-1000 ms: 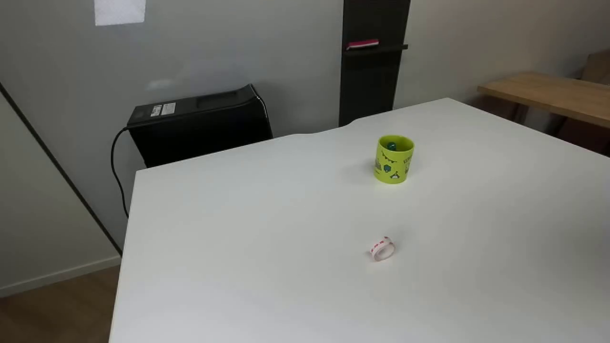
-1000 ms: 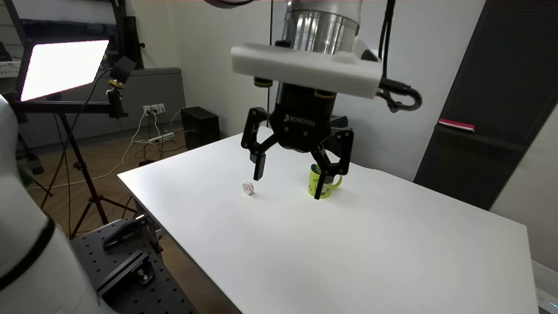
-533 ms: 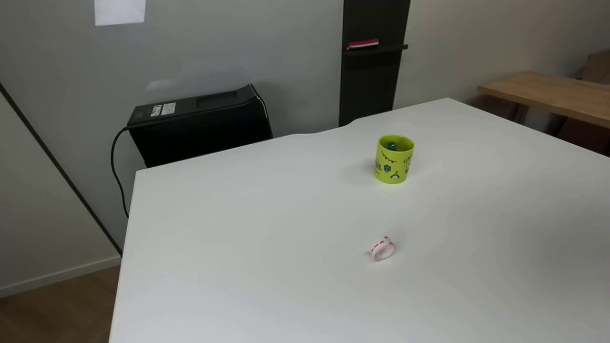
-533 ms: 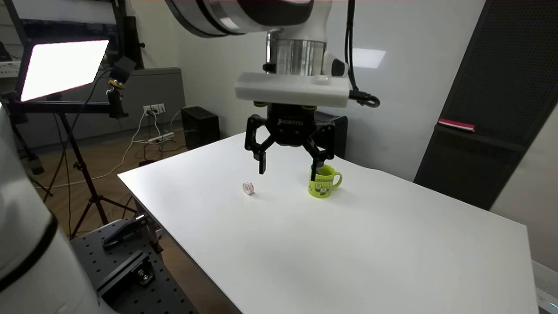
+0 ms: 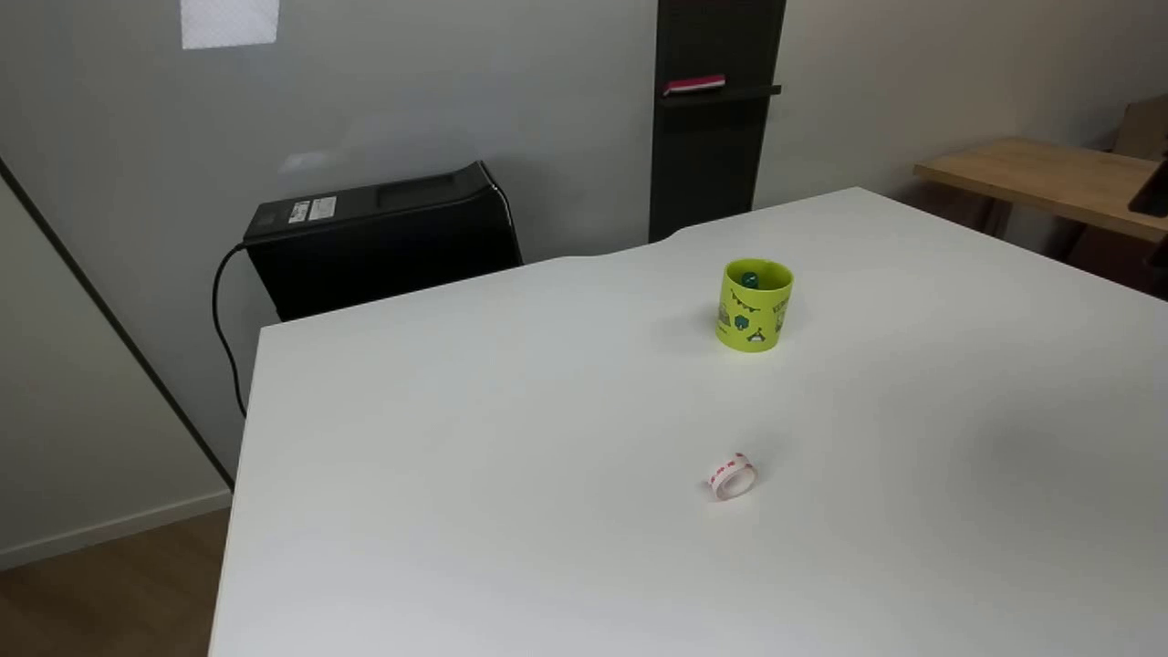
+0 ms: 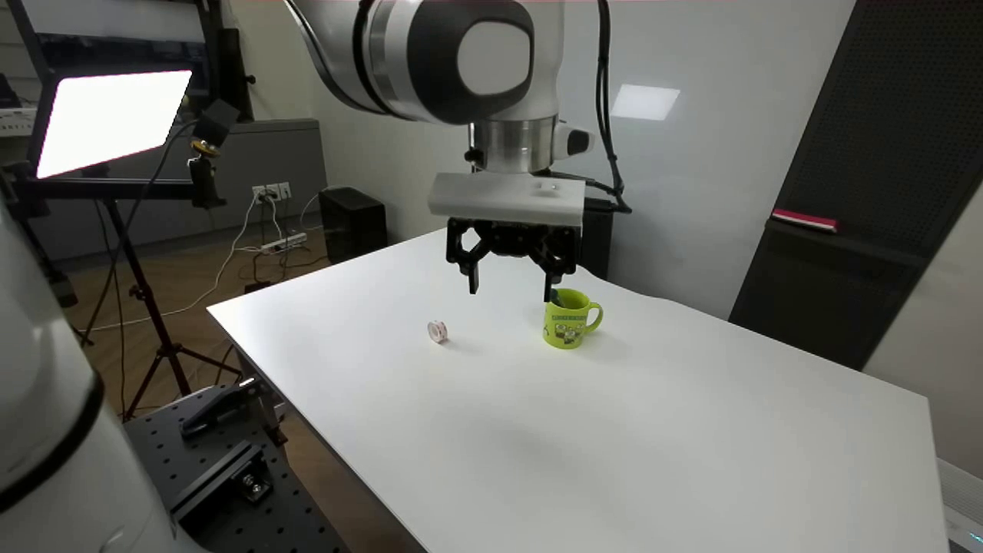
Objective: Take the marker out of the mug and put it on the table
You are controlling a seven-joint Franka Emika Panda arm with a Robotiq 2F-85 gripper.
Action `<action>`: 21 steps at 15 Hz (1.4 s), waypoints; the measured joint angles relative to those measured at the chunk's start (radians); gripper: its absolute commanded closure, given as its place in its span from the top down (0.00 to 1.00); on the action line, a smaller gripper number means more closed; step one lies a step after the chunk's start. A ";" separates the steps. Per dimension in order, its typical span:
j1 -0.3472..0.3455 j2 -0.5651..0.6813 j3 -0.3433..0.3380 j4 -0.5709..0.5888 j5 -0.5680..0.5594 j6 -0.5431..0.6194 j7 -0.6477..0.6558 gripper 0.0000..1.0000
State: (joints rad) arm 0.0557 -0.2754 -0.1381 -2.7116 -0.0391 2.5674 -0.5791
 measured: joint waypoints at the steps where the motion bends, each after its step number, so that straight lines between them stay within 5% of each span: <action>1: 0.004 0.023 0.005 0.005 0.010 0.032 0.004 1.00; 10: 0.009 0.203 0.064 0.106 0.031 0.141 0.065 1.00; 21: -0.002 0.208 0.067 0.112 0.016 0.155 0.069 1.00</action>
State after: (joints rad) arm 0.0537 -0.0672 -0.0713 -2.6000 -0.0235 2.7223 -0.5101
